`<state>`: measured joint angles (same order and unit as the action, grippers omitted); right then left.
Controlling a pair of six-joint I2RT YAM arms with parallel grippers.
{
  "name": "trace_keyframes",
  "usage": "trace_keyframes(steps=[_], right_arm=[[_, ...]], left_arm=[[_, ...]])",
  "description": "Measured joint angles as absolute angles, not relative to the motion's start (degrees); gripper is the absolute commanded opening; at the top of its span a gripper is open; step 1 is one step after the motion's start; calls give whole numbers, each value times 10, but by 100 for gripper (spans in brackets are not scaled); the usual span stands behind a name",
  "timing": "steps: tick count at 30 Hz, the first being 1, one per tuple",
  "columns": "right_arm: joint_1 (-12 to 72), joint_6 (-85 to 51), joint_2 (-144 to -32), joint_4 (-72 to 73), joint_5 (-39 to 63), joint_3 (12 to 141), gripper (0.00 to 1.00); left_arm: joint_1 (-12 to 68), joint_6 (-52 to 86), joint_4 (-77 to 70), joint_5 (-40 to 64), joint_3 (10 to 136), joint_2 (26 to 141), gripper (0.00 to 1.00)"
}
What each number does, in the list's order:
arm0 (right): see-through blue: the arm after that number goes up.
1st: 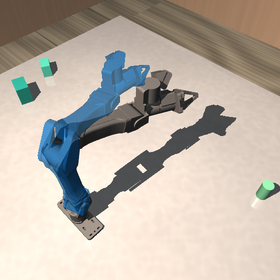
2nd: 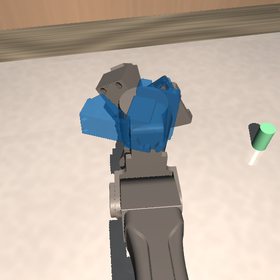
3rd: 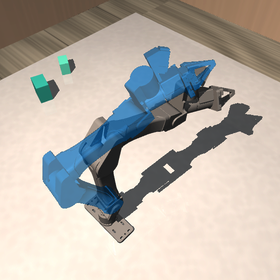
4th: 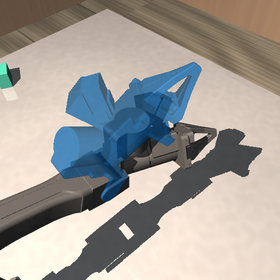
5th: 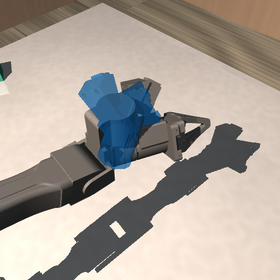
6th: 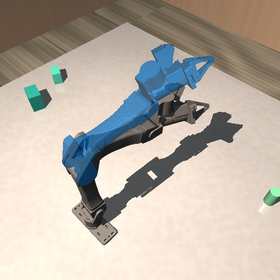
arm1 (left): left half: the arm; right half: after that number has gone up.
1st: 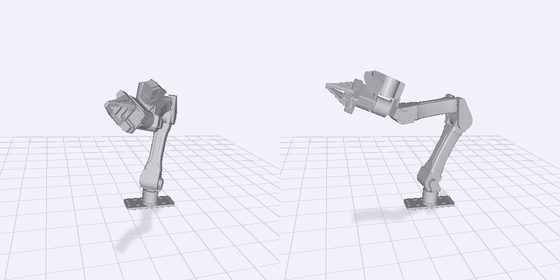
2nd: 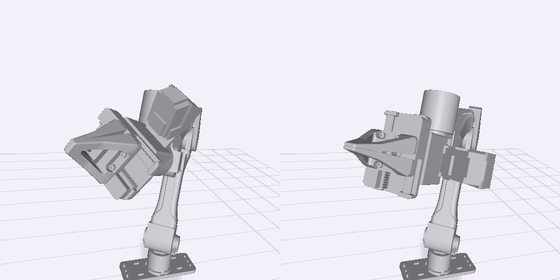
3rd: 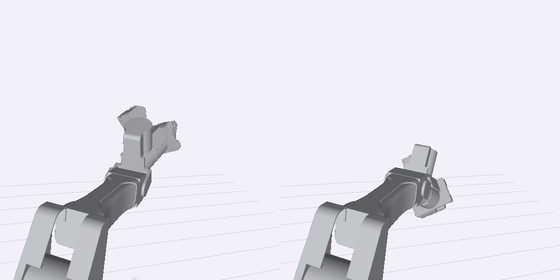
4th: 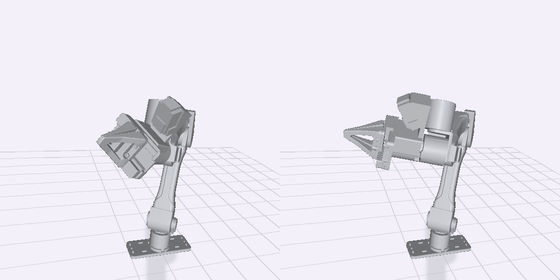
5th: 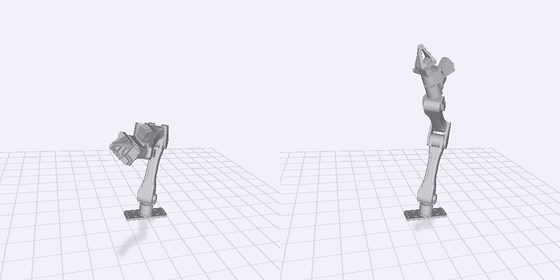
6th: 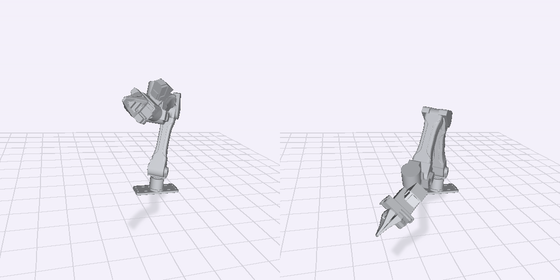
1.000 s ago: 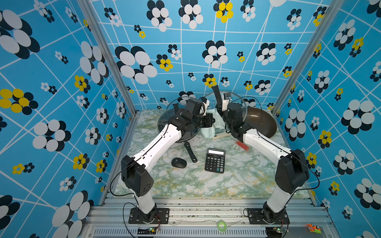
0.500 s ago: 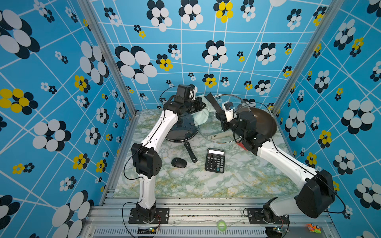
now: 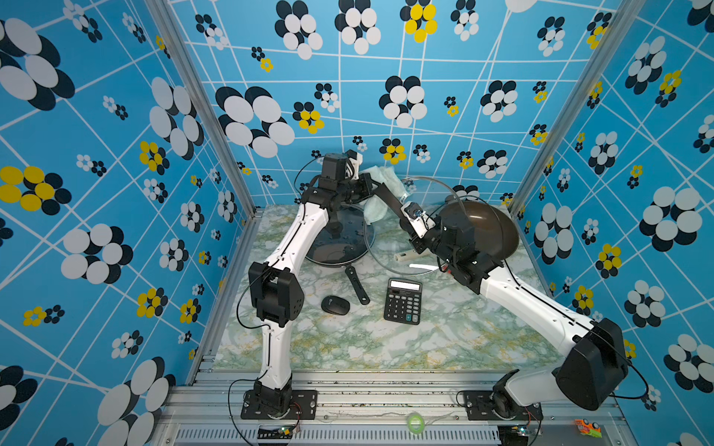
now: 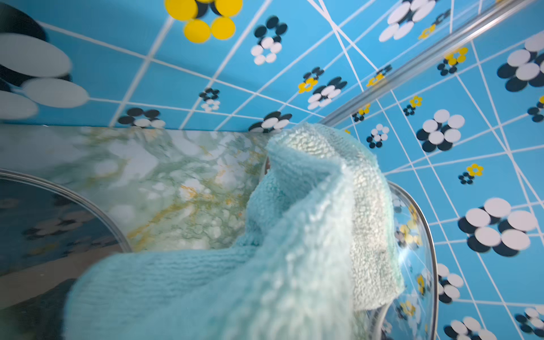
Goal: Wipe the pot lid with a cloth
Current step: Wipe the pot lid.
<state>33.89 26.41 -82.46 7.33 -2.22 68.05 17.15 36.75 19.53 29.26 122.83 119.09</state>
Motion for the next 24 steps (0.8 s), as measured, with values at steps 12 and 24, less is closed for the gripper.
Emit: trace_keyframes(steps=[12, 24], right_arm=[[350, 344, -841, 45, -7, 660, 0], [350, 395, -881, 51, -5, 676, 0]], left_arm=[[219, 244, 228, 289, 1337, 1182, 0], [379, 138, 319, 383, 1426, 1241, 0]])
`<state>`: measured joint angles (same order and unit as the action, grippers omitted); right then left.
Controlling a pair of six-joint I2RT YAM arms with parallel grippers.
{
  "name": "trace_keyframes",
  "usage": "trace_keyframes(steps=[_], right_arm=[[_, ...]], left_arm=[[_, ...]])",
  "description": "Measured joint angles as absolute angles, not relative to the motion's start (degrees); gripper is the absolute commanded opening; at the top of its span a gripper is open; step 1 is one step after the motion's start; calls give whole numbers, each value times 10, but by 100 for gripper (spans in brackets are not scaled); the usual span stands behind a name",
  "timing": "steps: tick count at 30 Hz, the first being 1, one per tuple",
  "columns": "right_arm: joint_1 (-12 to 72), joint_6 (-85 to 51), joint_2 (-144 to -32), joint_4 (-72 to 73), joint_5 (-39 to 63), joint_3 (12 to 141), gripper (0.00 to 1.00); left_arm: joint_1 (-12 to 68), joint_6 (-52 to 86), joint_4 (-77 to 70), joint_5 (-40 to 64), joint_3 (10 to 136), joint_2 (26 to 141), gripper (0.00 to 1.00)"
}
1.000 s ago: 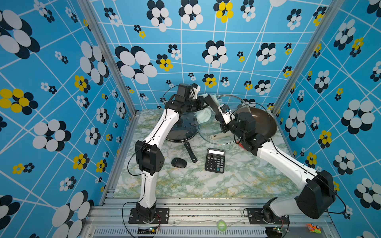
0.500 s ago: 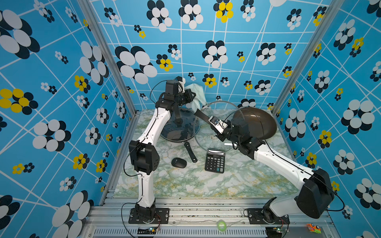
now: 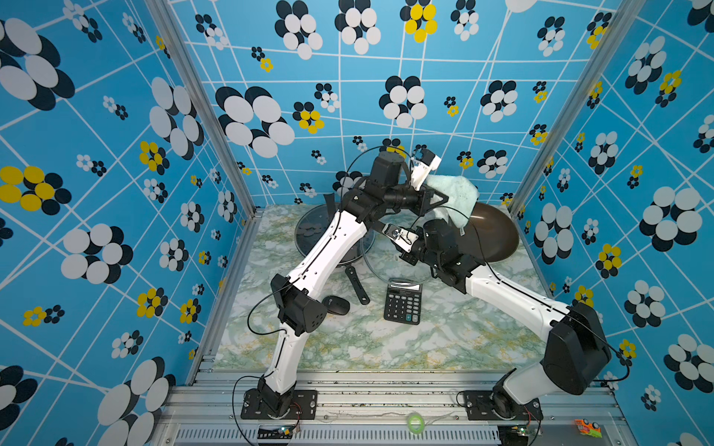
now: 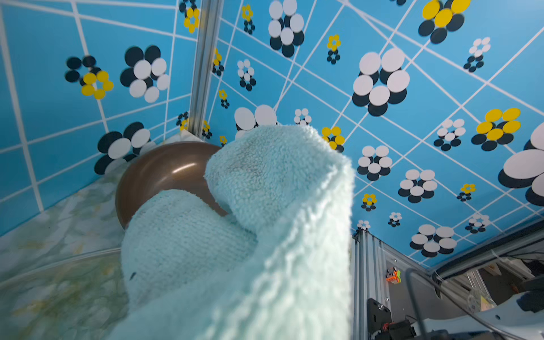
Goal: Wipe the pot lid with a cloth
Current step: Wipe the pot lid.
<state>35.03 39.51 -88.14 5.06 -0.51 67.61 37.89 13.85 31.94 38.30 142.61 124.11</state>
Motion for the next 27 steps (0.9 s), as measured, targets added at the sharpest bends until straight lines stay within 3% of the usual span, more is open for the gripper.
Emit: trace_keyframes(steps=[11, 27], right_arm=[[350, 400, -863, 53, -20, 667, 0], [350, 403, -799, 87, -99, 624, 0]], left_arm=[[283, 185, 332, 295, 1361, 1250, 0], [179, 177, 415, 45, 1278, 1237, 0]])
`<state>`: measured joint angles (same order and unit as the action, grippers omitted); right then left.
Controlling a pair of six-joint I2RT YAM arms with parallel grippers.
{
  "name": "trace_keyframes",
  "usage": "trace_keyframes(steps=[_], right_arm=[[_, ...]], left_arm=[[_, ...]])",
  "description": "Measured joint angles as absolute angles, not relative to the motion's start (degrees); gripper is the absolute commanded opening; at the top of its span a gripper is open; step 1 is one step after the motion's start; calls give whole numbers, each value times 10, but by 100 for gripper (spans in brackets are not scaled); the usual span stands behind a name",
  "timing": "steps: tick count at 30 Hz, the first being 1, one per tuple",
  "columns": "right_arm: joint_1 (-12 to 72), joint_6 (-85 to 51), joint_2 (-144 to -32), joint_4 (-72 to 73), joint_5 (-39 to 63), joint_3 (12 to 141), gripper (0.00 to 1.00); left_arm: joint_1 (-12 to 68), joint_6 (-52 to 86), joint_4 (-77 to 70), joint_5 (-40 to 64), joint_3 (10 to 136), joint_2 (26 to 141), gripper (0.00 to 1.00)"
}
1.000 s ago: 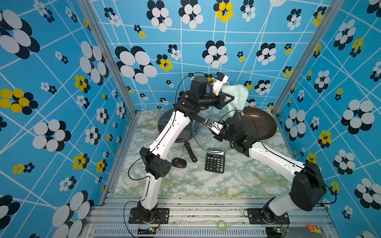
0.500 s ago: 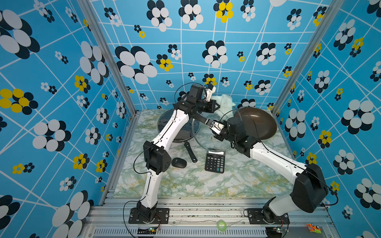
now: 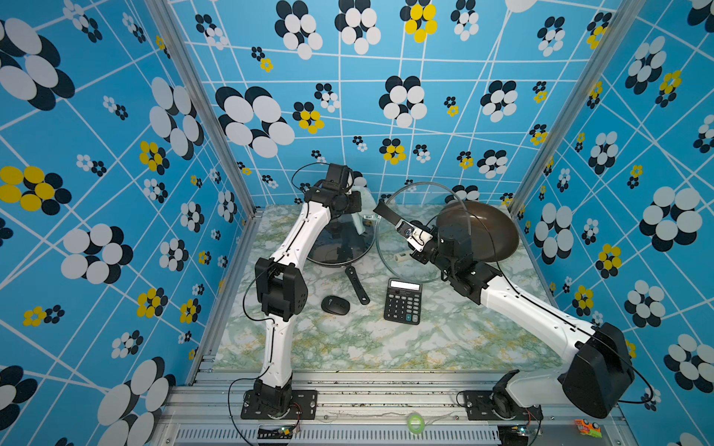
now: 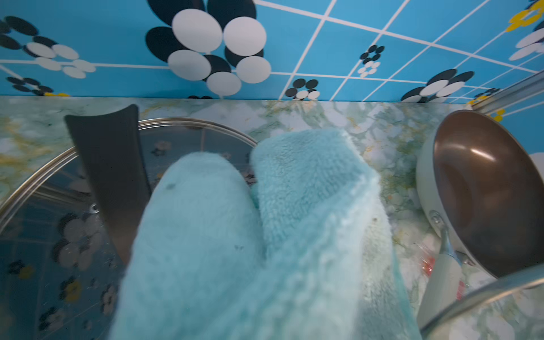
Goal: Wipe the pot lid with a cloth
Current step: Wipe the pot lid.
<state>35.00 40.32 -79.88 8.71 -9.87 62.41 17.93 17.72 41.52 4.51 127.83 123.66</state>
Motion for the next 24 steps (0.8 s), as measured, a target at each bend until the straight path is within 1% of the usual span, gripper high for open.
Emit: trace_keyframes(steps=[2, 7, 11, 14, 18, 24], right_arm=[[350, 403, -799, 92, -99, 624, 0], [350, 403, -799, 95, -95, 624, 0], [350, 406, -799, 93, -79, 624, 0], [350, 409, -799, 91, -67, 624, 0], [350, 412, -802, 90, -55, 624, 0], [350, 414, -809, 69, -44, 630, 0]], left_arm=[[184, 171, 416, 40, 1274, 1225, 0], [225, 148, 381, 41, 1274, 1166, 0], [263, 116, 319, 82, 1274, 1106, 0], [292, 104, 275, 127, 1281, 1081, 0], [332, 103, 238, 178, 1305, 1095, 0], [366, 112, 227, 219, 1342, 1176, 0]])
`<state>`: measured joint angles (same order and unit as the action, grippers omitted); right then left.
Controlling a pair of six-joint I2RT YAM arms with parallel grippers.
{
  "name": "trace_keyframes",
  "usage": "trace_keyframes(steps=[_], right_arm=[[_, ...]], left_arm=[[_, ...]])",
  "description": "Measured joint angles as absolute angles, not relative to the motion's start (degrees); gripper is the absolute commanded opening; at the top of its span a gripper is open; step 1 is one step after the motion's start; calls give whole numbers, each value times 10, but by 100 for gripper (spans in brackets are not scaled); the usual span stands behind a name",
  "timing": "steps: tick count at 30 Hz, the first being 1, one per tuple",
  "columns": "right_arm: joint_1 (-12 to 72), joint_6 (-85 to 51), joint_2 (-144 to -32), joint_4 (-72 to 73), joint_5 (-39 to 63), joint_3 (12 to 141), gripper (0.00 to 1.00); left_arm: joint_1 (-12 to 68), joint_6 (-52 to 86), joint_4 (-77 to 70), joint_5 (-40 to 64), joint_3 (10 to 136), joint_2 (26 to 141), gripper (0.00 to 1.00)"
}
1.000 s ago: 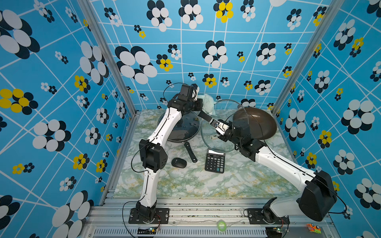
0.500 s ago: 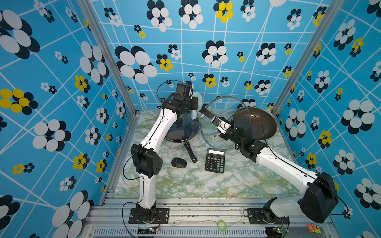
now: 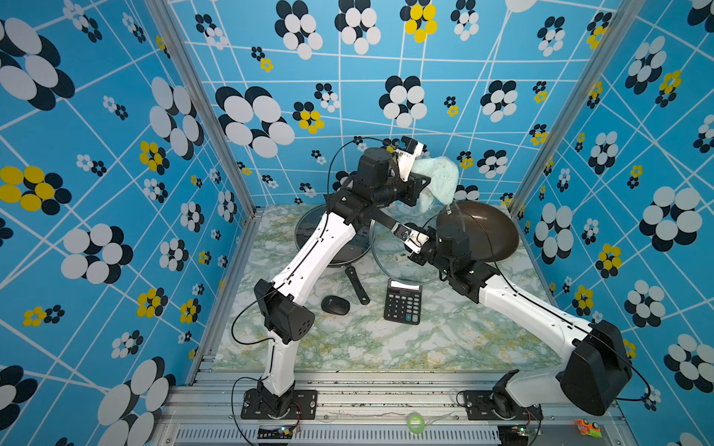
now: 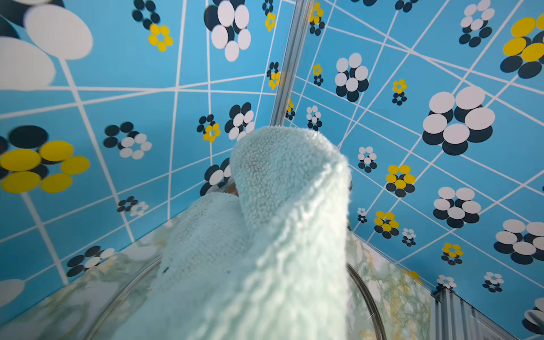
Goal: Wipe the pot lid with a cloth
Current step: Wipe the pot lid.
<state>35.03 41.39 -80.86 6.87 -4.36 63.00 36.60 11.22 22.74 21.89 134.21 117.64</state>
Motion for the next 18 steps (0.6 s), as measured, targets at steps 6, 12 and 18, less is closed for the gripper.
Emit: trace_keyframes(steps=[6, 12, 18], right_arm=[[351, 416, -809, 61, -43, 630, 0], [358, 426, -809, 58, -55, 630, 0], [364, 434, -809, 60, -70, 630, 0]], left_arm=[[368, 120, 247, 203, 1363, 1238, 0], [367, 117, 270, 155, 1375, 1251, 0], [335, 109, 300, 94, 1366, 1251, 0]])
